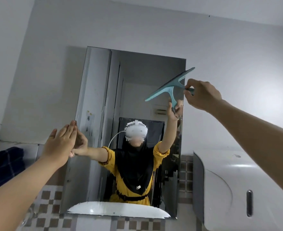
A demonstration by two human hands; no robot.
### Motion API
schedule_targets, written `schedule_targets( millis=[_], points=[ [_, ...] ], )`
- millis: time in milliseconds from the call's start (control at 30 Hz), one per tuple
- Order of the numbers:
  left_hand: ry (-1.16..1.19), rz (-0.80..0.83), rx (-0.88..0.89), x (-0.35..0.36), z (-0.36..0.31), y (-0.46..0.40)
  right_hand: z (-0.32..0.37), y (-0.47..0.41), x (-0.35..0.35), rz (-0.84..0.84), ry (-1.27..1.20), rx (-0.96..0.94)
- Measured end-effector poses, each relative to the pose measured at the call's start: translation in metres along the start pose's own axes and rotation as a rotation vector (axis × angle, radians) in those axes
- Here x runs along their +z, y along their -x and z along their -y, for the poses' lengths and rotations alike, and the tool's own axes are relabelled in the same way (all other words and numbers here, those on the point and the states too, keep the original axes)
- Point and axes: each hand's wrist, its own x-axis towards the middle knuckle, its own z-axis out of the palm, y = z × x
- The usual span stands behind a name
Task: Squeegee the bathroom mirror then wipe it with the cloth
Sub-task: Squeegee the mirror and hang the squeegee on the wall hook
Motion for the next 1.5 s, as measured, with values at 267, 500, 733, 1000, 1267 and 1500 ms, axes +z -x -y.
schedule_targets(
  millis=[267, 500, 733, 1000, 1267, 1500],
  points=[
    [0.336, -0.133, 0.186, 0.027, 0.034, 0.003, 0.095, 0.036, 0.041, -0.124, -0.191, 0.381],
    [0.284, -0.127, 0.261, 0.038, 0.012, 0.01, 0.107, 0.058, 0.079, -0.274, -0.438, 0.498],
    [0.297, -0.15, 0.323, 0.049, 0.024, 0.006, 0.16, 0.076, 0.112, -0.35, -0.588, 0.612],
    [0.348, -0.196, 0.356, 0.056, 0.031, 0.004, 0.208, 0.069, 0.135, -0.354, -0.543, 0.684],
    [0.368, -0.271, 0.402, 0.068, 0.035, 0.015, 0.264, 0.05, 0.155, -0.276, -0.528, 0.746],
    [0.365, -0.225, 0.384, 0.072, 0.031, 0.018, 0.299, 0.055, 0.163, -0.263, -0.605, 0.628]
  ],
)
